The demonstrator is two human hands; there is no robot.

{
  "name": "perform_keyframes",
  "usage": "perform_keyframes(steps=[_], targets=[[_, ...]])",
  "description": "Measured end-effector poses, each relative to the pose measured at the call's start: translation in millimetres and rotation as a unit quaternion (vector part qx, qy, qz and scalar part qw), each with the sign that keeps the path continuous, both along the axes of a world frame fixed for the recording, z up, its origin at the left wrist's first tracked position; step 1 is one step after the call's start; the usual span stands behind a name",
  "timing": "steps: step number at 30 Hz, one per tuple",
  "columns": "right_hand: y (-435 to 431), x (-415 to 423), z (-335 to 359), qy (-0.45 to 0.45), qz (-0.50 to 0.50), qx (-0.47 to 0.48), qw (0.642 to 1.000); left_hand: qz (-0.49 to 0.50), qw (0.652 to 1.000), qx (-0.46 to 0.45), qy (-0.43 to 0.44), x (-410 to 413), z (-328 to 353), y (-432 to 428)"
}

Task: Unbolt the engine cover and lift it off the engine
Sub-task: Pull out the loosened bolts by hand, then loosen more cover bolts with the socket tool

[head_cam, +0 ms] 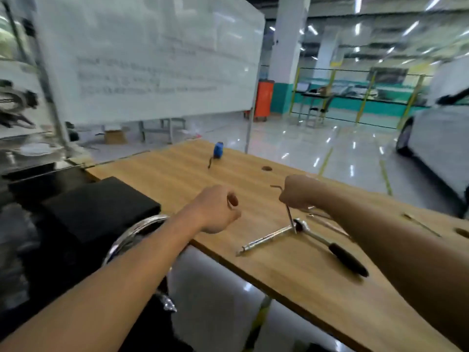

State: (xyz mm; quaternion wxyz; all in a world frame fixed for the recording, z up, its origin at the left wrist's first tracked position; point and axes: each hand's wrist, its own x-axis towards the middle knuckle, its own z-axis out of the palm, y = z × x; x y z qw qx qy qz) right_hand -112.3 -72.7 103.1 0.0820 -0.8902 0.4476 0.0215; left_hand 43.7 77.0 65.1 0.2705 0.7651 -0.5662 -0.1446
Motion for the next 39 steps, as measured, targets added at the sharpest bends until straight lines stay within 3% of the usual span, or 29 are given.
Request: perform_keyframes(steps=[5, 8, 13, 16, 20, 23, 25, 28, 32, 39], targets=[[-51.1, -43.8, -60.8, 0.018, -0.062, 0.061, 0.996, 0.012, 0.993, 0.081, -0.088, -41.9, -81.2, -67.0], [-61.6, -44.6, -75.4, 0.011, -0.040, 0.030, 0.999, 0.006, 0.990, 0.041, -0.135, -56.0, -103.4, -82.9], [-71.3, -62.5, -83.3, -0.063, -0.010, 0.016, 0.998, -0.031, 0.992, -0.002, -0.126, -57.3, -111.6, -105.2], [-70.0, -69.2, -100.9, -0.099, -0.024, -0.042, 0.994, -0.020, 0.991, -0.023, -0.132, -58.0, -115.0, -112.8], [-73.6, -57.8, -126.2, -0.121, -0.083, -0.020, 0.989, 0.019, 0.982, -0.063, -0.175, -65.8, -123.4, -114.6], [-76.0, -50.1, -129.6, -0.131, -0.106, -0.013, 0.986, 0.034, 0.965, -0.151, -0.211, -67.8, -125.0, -112.1], [-76.2, -47.4, -129.6, -0.141, -0.119, -0.017, 0.983, -0.048, 0.958, -0.201, -0.199, -74.0, -123.0, -108.4], [-78.0, -46.6, -129.4, -0.140, -0.128, -0.017, 0.982, -0.198, 0.958, -0.120, -0.169, -84.0, -123.7, -105.3], [-83.5, -46.7, -127.2, -0.164, -0.161, -0.019, 0.973, -0.231, 0.961, -0.035, -0.148, -78.7, -128.1, -102.0], [-90.3, -40.5, -121.8, -0.199, -0.200, 0.001, 0.959, -0.258, 0.960, -0.073, -0.079, -73.7, -133.0, -74.5]])
